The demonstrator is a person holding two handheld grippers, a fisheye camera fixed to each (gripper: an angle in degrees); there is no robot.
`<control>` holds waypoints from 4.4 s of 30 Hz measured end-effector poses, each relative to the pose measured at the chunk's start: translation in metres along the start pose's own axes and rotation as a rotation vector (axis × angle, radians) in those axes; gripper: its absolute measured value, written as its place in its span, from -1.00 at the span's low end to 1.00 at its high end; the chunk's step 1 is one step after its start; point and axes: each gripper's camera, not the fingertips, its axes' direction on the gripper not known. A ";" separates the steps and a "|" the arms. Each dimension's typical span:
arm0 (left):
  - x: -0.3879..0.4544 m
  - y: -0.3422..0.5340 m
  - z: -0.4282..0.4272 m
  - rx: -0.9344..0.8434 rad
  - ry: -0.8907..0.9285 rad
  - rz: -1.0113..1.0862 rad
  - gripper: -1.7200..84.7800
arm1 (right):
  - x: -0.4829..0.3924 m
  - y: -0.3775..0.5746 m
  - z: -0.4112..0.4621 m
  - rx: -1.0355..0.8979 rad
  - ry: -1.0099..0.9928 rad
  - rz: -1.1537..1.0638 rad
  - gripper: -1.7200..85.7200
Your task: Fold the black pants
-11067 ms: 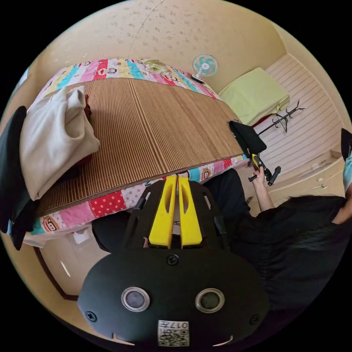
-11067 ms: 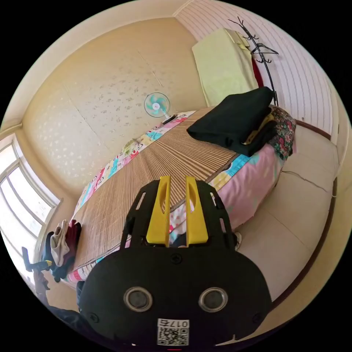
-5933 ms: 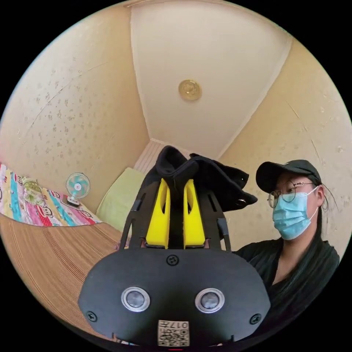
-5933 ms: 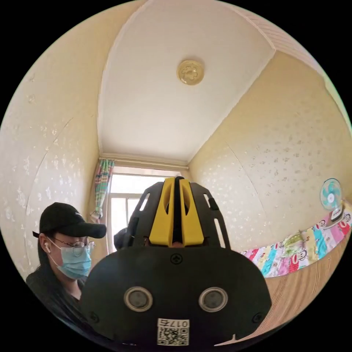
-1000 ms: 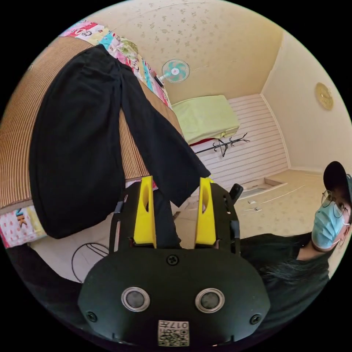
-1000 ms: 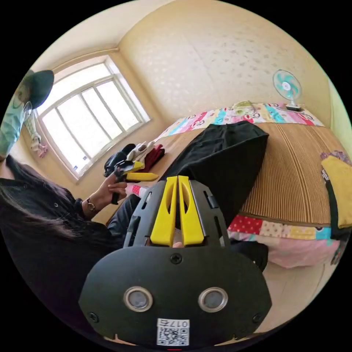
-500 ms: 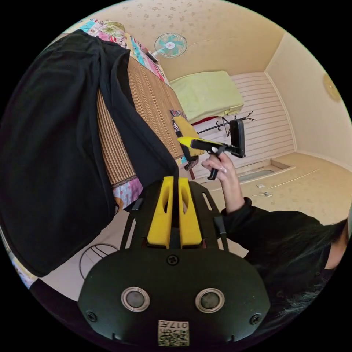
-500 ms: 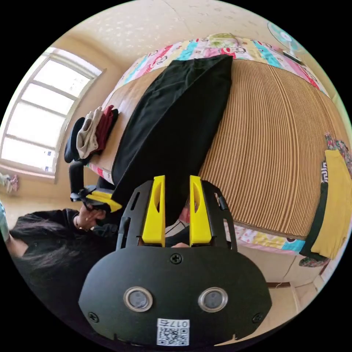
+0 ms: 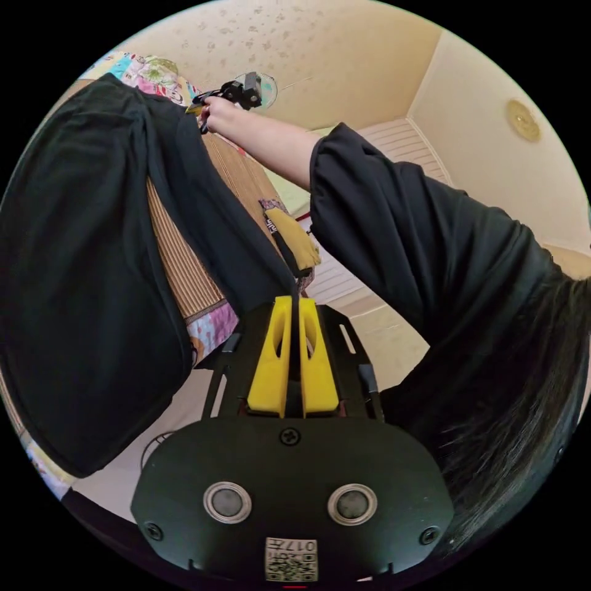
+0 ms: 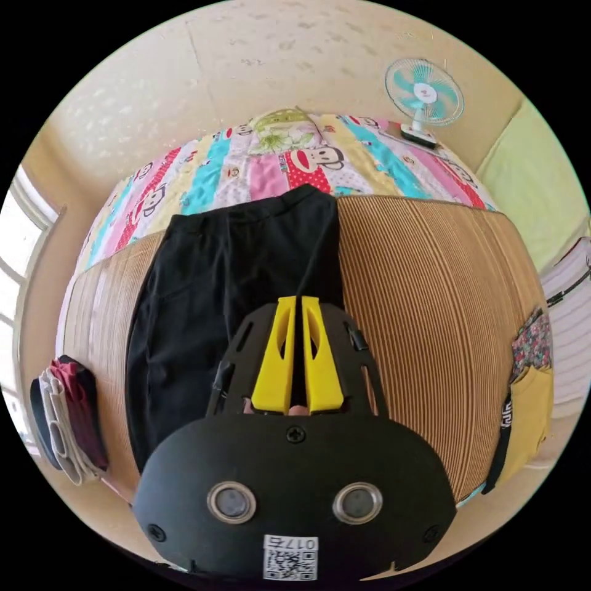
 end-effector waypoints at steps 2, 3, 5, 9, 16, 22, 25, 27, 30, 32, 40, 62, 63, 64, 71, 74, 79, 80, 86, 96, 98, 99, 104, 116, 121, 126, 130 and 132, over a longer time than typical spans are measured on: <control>0.004 0.017 -0.017 0.013 -0.030 0.048 -0.98 | -0.087 0.013 -0.033 0.215 -0.098 -0.256 -0.93; 0.009 0.030 -0.028 0.015 -0.109 0.071 -0.98 | -0.106 0.017 -0.040 0.237 -0.129 -0.288 -0.93; 0.017 0.049 -0.045 0.035 -0.241 0.091 -0.98 | -0.174 0.030 -0.046 0.275 -0.168 -0.371 -0.93; 0.001 0.073 -0.076 0.099 -0.267 0.010 -0.98 | -0.213 0.046 -0.012 0.237 -0.061 -0.410 -0.90; -0.006 0.077 -0.074 0.106 -0.220 0.029 -0.98 | -0.097 0.043 0.037 0.071 0.034 -0.110 -0.63; -0.005 0.075 -0.073 0.119 -0.188 0.046 -0.97 | -0.054 0.057 0.106 -0.143 0.008 -0.120 -0.65; -0.006 0.075 -0.076 0.125 -0.187 0.062 -0.97 | -0.058 0.068 0.119 -0.105 0.194 -0.184 -0.85; -0.013 0.075 -0.081 0.136 -0.138 0.045 -0.97 | -0.067 0.071 0.106 -0.006 0.252 -0.205 -0.89; -0.016 0.080 -0.099 0.182 -0.086 0.036 -0.97 | -0.092 0.076 0.080 0.132 0.229 -0.211 -0.92; -0.009 0.084 -0.114 0.213 -0.106 0.059 -0.97 | -0.117 0.085 0.065 0.216 0.132 -0.242 -0.93; -0.017 0.126 -0.168 0.275 -0.235 -0.079 -0.95 | -0.123 0.096 0.090 0.056 -0.440 -0.306 -0.93; -0.089 0.034 -0.170 0.126 -0.434 -0.265 -0.95 | 0.211 0.478 -0.060 -0.097 -0.548 0.000 -0.74; -0.084 0.033 -0.168 0.120 -0.417 -0.261 -0.96 | 0.212 0.480 -0.065 -0.081 -0.534 0.010 -0.74; -0.082 0.032 -0.167 0.119 -0.404 -0.258 -0.97 | 0.214 0.484 -0.075 -0.038 -0.524 0.014 -0.74; -0.067 0.039 -0.148 0.157 -0.460 -0.321 -0.96 | 0.224 0.500 -0.084 0.001 -0.522 0.059 -0.75; -0.055 0.040 -0.159 0.275 -0.488 -0.306 -0.85 | 0.224 0.496 -0.092 -0.013 -0.531 0.019 -0.74; -0.078 0.021 -0.157 0.251 -0.526 -0.426 -0.78 | 0.227 0.492 -0.093 -0.063 -0.508 0.001 -0.85; -0.081 0.015 -0.152 0.211 -0.520 -0.434 -0.82 | 0.233 0.487 -0.100 -0.071 -0.543 0.004 -0.88; -0.052 0.017 -0.146 0.144 -0.511 -0.320 -0.93 | 0.245 0.489 -0.141 0.004 -0.464 -0.140 -0.90; -0.072 0.003 -0.152 0.163 -0.478 -0.398 -0.79 | 0.284 0.456 -0.135 -0.040 -0.586 0.000 -0.81; -0.080 -0.002 -0.142 0.111 -0.448 -0.411 -0.81 | 0.274 0.450 -0.125 -0.114 -0.647 -0.038 -0.82; -0.076 -0.001 -0.141 0.123 -0.467 -0.406 -0.81 | 0.272 0.451 -0.125 -0.117 -0.650 -0.038 -0.82; -0.061 0.007 -0.140 0.129 -0.515 -0.387 -0.82 | 0.265 0.481 -0.127 -0.095 -0.622 0.008 -0.81; -0.061 0.008 -0.138 0.118 -0.504 -0.394 -0.81 | 0.231 0.494 -0.143 -0.033 -0.480 0.018 -0.74; -0.060 0.009 -0.133 0.113 -0.509 -0.373 -0.81 | 0.214 0.498 -0.145 -0.014 -0.446 0.023 -0.75; -0.059 0.012 -0.131 0.116 -0.520 -0.384 -0.84 | 0.200 0.503 -0.151 0.019 -0.429 0.023 -0.76; -0.053 0.013 -0.128 0.118 -0.538 -0.359 -0.85 | 0.186 0.496 -0.137 -0.045 -0.497 0.033 -0.76; -0.052 0.015 -0.128 0.118 -0.535 -0.372 -0.87 | 0.183 0.491 -0.134 -0.058 -0.516 0.046 -0.79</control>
